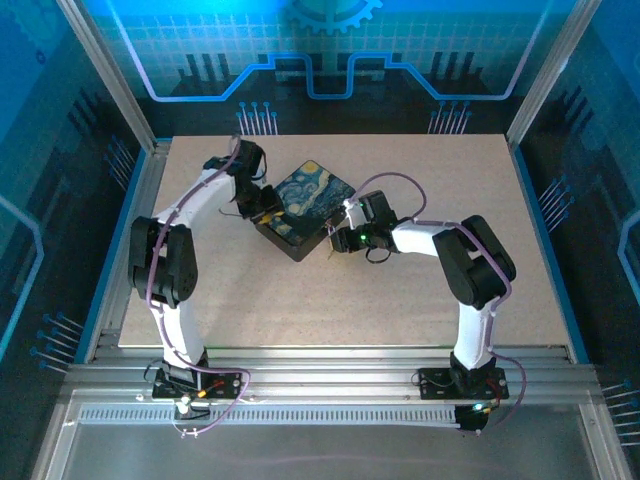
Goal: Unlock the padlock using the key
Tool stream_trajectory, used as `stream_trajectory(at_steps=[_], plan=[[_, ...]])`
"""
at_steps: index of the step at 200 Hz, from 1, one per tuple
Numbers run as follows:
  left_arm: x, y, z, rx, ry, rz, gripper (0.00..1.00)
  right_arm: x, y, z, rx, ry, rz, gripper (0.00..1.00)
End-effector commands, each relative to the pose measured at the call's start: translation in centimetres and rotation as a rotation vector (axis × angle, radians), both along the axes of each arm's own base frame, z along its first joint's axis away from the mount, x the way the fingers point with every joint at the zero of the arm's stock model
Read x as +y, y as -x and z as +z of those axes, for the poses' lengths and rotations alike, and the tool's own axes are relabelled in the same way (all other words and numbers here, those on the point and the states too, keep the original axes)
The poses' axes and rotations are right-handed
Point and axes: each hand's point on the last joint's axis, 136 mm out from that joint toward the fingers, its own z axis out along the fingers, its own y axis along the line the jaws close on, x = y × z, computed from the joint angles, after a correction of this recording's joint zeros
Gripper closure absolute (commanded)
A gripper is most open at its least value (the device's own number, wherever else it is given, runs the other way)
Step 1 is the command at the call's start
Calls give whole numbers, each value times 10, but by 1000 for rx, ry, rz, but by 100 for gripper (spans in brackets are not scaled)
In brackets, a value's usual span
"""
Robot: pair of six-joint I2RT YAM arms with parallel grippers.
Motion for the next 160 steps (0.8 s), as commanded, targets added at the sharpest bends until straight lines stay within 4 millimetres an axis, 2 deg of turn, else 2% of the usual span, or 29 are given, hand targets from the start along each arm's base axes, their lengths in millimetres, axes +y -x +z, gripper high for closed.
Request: stream_trajectory(at_steps=[1,32,87,160], plan=[[11,6,-11,17,-38,-12,66,14,-4,3,5,-66,-2,70],[13,11,-16,27,-47,-9,66,11,-4,4,16,-83,-31,81],[12,15,-17,32,-37,-4,66,4,-2,14,11,-97,-80,86],[13,17,-12,41,-34,11,66,-1,-5,49,107,-277,-218,93]])
